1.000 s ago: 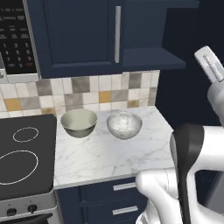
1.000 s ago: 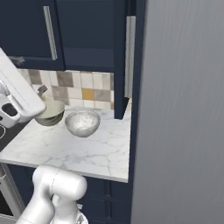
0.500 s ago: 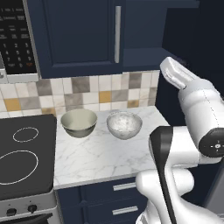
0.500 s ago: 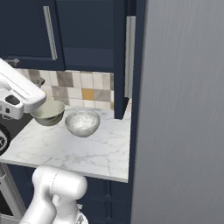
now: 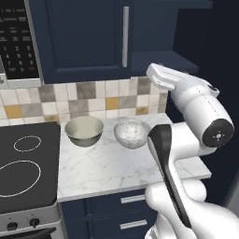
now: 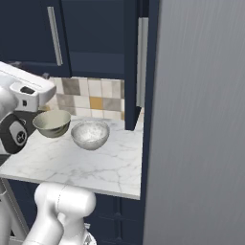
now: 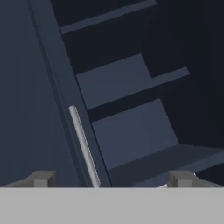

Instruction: Open the cabinet. Pick the bowls from the counter and place them in the cabinet. Then close the cabinet.

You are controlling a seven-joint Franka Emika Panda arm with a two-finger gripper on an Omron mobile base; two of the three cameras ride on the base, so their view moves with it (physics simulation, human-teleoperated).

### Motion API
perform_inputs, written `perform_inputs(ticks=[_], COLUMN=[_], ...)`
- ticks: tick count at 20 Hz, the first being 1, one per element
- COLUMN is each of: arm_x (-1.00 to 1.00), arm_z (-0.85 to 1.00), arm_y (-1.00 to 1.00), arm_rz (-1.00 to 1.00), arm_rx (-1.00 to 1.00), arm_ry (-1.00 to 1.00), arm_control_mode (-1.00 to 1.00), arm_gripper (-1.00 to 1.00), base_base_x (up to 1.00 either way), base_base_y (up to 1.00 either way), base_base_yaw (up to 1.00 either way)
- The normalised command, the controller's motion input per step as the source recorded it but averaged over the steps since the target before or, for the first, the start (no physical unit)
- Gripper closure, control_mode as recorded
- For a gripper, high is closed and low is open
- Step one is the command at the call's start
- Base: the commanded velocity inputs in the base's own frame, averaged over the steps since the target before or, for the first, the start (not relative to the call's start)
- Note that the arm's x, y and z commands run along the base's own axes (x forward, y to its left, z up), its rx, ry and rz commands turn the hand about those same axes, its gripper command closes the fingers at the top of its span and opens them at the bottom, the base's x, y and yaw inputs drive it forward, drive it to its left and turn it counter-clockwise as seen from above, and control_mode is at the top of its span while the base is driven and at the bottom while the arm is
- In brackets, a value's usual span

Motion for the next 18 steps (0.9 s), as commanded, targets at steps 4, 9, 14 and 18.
perform_inputs(ticks=[4, 9, 14, 18], arm_x=[0.40, 0.49, 0.46, 0.34], arm_z=[0.00, -0.02, -0.03, -0.09], arm_y=[0.19, 0.18, 0.21, 0.28], arm_rz=[0.01, 0.00, -0.01, 0.00], arm_rx=[-0.14, -0.07, -0.06, -0.04], arm_ry=[0.02, 0.00, 0.00, 0.00], arm_control_mode=[-1.00, -1.00, -1.00, -1.00], arm_gripper=[-1.00, -1.00, -1.00, -1.00], base_base_x=[0.00, 0.00, 0.00, 0.00], base_base_y=[0.00, 0.00, 0.00, 0.00], base_base_yaw=[0.00, 0.00, 0.00, 0.00])
